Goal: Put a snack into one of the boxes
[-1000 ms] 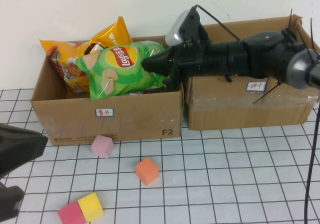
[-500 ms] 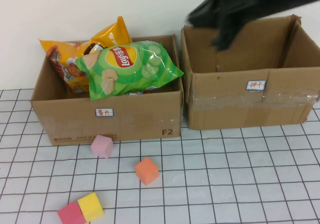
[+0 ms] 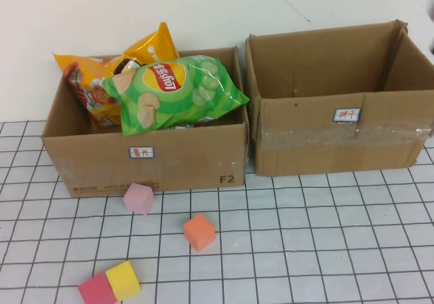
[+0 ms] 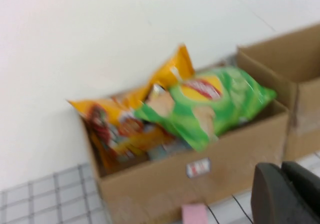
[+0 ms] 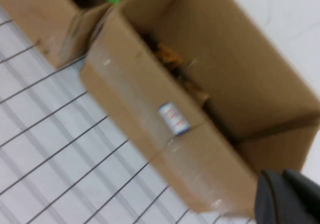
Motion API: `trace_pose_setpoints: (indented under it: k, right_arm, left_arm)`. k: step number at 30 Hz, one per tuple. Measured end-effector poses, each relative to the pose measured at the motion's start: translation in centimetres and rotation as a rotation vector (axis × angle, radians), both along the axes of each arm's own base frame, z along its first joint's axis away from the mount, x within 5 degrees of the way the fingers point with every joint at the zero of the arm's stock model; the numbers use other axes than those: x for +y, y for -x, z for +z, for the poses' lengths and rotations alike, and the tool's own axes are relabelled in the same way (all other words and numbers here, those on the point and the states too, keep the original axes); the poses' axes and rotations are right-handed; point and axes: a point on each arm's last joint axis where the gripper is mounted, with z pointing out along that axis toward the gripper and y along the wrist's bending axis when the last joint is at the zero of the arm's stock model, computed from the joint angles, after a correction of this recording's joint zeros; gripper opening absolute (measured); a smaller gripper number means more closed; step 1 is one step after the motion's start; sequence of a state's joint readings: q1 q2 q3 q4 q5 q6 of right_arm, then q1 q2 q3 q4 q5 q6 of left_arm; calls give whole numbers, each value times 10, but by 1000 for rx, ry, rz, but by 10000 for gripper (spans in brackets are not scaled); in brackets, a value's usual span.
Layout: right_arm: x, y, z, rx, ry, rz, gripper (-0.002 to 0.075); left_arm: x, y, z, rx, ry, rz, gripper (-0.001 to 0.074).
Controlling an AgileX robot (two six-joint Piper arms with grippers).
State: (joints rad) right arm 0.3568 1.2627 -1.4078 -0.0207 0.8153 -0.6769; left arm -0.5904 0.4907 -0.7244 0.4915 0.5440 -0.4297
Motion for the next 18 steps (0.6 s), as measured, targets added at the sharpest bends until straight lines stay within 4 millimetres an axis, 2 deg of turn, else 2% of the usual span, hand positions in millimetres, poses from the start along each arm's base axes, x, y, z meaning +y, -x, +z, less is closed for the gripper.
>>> trace_pose_setpoints:
  k: [3, 4, 6, 9, 12, 14, 18]
  right_arm:
    - [-10, 33, -20, 4, -36, -1, 0]
    - [-13, 45, -28, 9, -54, 0, 0]
    - [-19, 66, -50, 38, -80, 1, 0]
    - [-28, 98, -83, 61, -126, 2, 0]
    - [-39, 131, -114, 61, -152, 0, 0]
    - [-46, 151, -134, 62, -169, -3, 0]
    - [-54, 177, -165, 54, -210, -2, 0]
  left_arm:
    - [-3, 1, -33, 19, -11, -32, -1]
    - [-4, 1, -39, 15, -9, -41, -1]
    - [-7, -1, -60, 44, -27, -59, -1]
    - [-11, -2, -81, 72, -26, -83, -1]
    - [-14, -3, -94, 73, -9, -112, -1]
    - [-17, -3, -97, 53, 4, -135, -1]
    - [-18, -3, -98, 45, 11, -146, -1]
